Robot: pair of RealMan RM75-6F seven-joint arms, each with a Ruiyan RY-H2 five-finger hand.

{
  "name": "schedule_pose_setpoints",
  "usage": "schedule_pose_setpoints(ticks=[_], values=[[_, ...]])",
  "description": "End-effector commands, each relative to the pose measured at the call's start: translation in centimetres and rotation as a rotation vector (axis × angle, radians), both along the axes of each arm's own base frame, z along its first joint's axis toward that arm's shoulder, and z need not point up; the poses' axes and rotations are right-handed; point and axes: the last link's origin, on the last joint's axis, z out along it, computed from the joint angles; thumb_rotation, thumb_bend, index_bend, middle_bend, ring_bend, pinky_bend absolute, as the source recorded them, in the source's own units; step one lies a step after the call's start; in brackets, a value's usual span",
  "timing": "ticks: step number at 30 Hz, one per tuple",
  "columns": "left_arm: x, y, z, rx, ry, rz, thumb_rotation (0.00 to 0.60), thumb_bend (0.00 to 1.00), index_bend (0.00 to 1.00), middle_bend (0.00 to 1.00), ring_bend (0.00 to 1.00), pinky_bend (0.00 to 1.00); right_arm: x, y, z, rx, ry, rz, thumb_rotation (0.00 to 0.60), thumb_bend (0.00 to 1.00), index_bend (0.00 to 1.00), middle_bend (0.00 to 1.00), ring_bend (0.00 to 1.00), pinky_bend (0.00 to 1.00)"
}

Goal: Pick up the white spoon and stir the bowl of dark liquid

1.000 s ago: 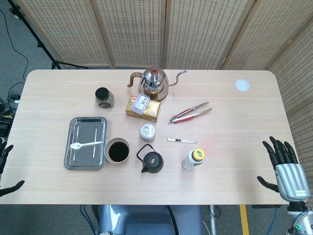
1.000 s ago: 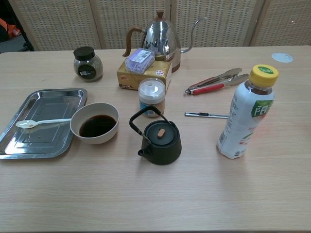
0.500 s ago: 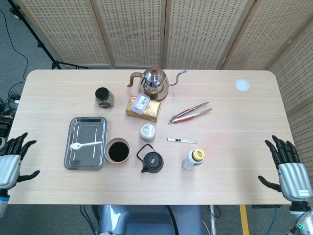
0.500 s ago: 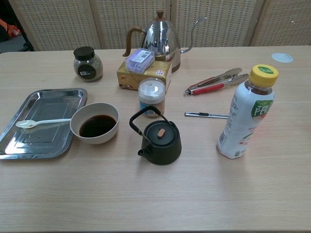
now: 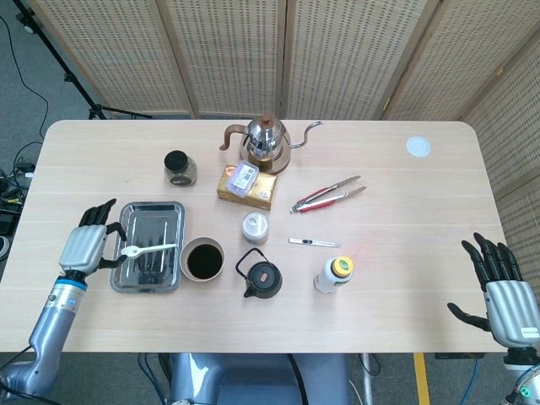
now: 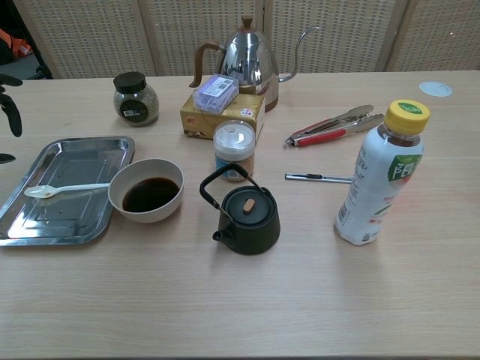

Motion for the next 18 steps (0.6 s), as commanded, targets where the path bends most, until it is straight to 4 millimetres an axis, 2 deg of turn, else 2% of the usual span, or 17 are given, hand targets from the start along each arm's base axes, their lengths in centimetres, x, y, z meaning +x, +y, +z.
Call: schedule_pose_setpoints(ticks=[1, 10, 18], values=[[0.8, 1.7, -2.1, -0.009, 0.006, 0.018, 0.6, 0.26, 0.54, 0.0, 0.0, 0.0, -0.2, -0.2, 0.0, 0.005, -0.005, -0.01, 0.6, 0.0, 0.0, 0.0, 0.0, 0.0], [1.4, 3.2, -5.4, -0.038, 0.044, 0.06, 0.6, 0.28, 0.55, 0.0, 0.0, 0.0, -0.4, -0.5, 0.1, 0.01, -0.021, -0.018, 0.6, 0.0, 0.0, 0.0, 0.0, 0.0], [1.6, 3.4, -6.6, -0.054, 0.06, 0.089, 0.6, 0.29, 0.55, 0.0, 0.0, 0.0, -0.5, -0.5, 0.1, 0.016, -0.026, -0.023, 0.6, 0.0, 0.0, 0.0, 0.0, 0.0]])
